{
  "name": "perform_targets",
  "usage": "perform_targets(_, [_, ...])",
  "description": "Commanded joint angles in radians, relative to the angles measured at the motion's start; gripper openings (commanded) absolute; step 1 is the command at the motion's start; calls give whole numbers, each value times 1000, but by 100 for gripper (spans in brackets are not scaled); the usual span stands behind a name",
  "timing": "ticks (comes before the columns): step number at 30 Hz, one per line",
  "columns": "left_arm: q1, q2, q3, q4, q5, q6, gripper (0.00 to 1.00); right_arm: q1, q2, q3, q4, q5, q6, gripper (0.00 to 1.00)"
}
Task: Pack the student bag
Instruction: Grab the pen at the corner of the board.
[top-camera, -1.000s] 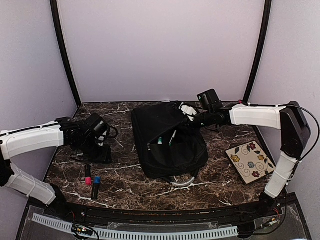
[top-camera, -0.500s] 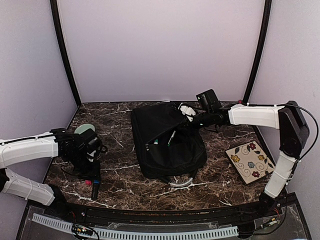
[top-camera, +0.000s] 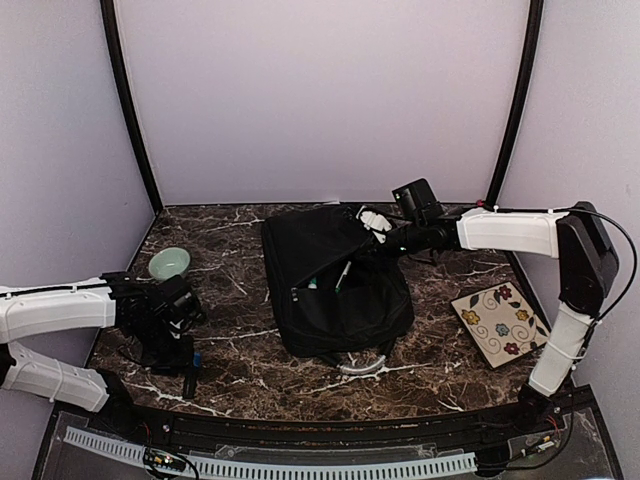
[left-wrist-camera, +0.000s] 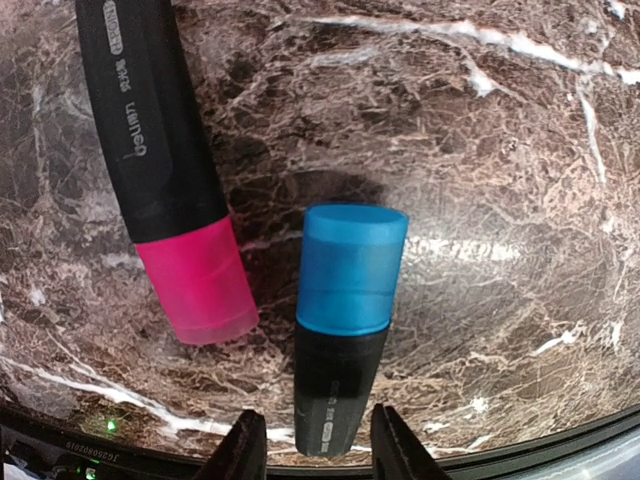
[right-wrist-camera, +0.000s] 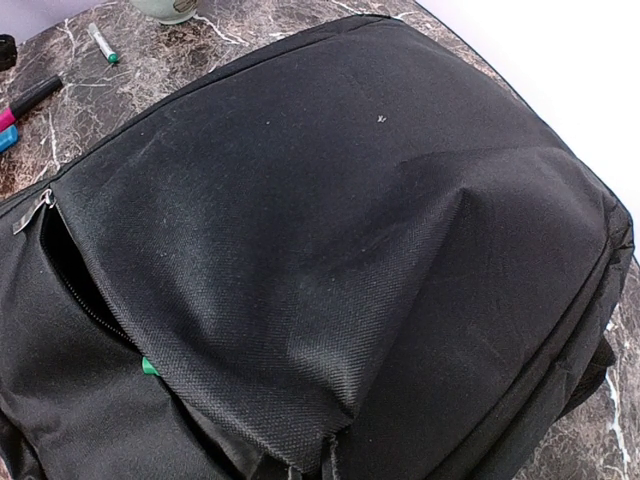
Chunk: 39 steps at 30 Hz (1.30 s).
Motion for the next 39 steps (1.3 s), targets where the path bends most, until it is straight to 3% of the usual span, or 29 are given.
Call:
perform_targets(1, [-5,17,-23,35,4,-22,38,26,3,29,40,-80,18,5])
perform_targets(15, [-37,70,-33,77,-9,-27,33,26,18,33,36,-93,25,5])
perform_targets(21, [-60,112,-27,71,-24,-33,41,27,22,35,34,-97,26,5])
perform_targets(31, [-90,137,1,54,-46,-46,27,27,22,36,33,-96,26,5])
perform_targets(39, [-179,152,205,19,-70,-19,21,27,22,39,28,-100,27,5])
